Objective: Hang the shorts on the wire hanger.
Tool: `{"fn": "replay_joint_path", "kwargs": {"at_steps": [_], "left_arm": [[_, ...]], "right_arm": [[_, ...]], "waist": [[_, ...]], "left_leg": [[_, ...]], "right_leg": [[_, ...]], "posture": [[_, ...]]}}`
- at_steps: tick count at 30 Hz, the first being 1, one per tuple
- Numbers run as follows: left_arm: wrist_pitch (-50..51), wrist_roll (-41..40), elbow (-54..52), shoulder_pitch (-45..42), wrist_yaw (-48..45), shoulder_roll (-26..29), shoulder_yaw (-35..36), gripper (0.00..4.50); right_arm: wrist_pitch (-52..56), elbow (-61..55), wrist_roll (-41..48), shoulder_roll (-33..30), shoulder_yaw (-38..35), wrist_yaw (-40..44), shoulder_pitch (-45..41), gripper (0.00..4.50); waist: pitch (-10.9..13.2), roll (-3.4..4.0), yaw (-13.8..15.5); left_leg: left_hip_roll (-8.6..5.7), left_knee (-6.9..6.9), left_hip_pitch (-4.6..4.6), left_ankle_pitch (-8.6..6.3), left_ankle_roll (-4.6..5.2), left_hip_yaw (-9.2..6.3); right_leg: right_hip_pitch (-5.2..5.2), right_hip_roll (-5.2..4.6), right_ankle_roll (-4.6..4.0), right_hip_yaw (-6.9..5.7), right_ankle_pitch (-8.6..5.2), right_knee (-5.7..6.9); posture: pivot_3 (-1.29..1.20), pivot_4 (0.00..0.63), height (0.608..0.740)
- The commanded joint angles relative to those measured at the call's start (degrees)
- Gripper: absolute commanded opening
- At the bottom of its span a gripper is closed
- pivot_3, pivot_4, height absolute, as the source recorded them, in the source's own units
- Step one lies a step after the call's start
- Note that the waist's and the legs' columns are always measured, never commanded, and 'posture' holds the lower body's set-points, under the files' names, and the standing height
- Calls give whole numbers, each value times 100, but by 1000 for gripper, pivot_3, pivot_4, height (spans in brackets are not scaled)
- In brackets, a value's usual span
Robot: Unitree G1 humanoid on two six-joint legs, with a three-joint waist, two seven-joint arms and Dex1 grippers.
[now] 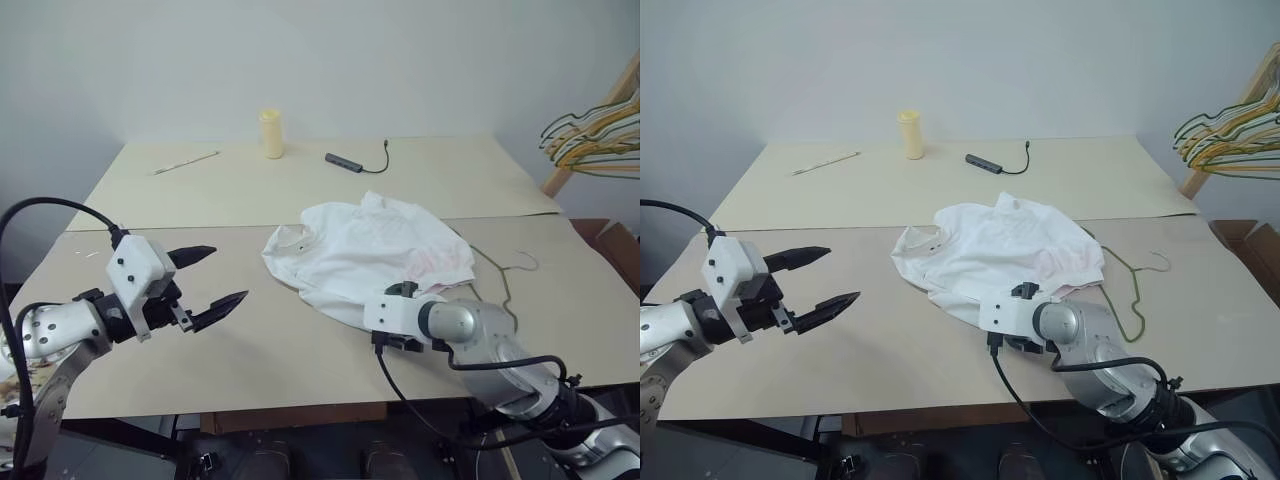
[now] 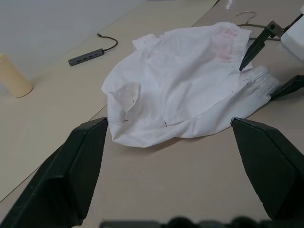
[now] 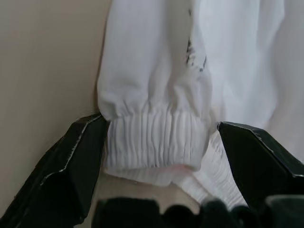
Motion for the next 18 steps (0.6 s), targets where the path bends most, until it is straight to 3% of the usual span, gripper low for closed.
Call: {"fn": "replay_joint_path", "kwargs": {"at_steps": [1, 9, 14, 18], "left_arm": [[-87, 11, -156, -39, 70, -21, 5, 4500], [-93, 41, -216, 43, 152, -85, -13, 4500], [-192, 268, -112, -7, 146, -60, -270, 4500], [-765, 1012, 342, -156, -107, 121, -882, 4500]], "right_arm": [[-170, -20, -253, 35, 118, 16, -102, 2835], [-649, 85, -328, -104, -38, -21, 58, 22], [-2103, 150, 341, -704, -847, -54, 404, 22], [-3324, 221, 1203, -1458, -1601, 398, 796, 22]], "waist": [[0, 0, -1], [0, -1, -1], [3, -2, 25], [3, -2, 13]], "left_leg": [[1, 0, 0, 0, 0, -1], [0, 0, 1, 0, 0, -3], [-3, 0, 1, 0, 0, -4], [-2, 0, 0, 0, 0, -2]], "right_leg": [[1, 1, 0, -2, 0, 0], [3, 0, 0, -4, 0, 0], [8, -3, 2, -9, -1, -5], [11, -3, 2, -10, -1, -8]], "posture": [[42, 54, 740], [45, 58, 740], [39, 63, 740], [14, 58, 740]]}}
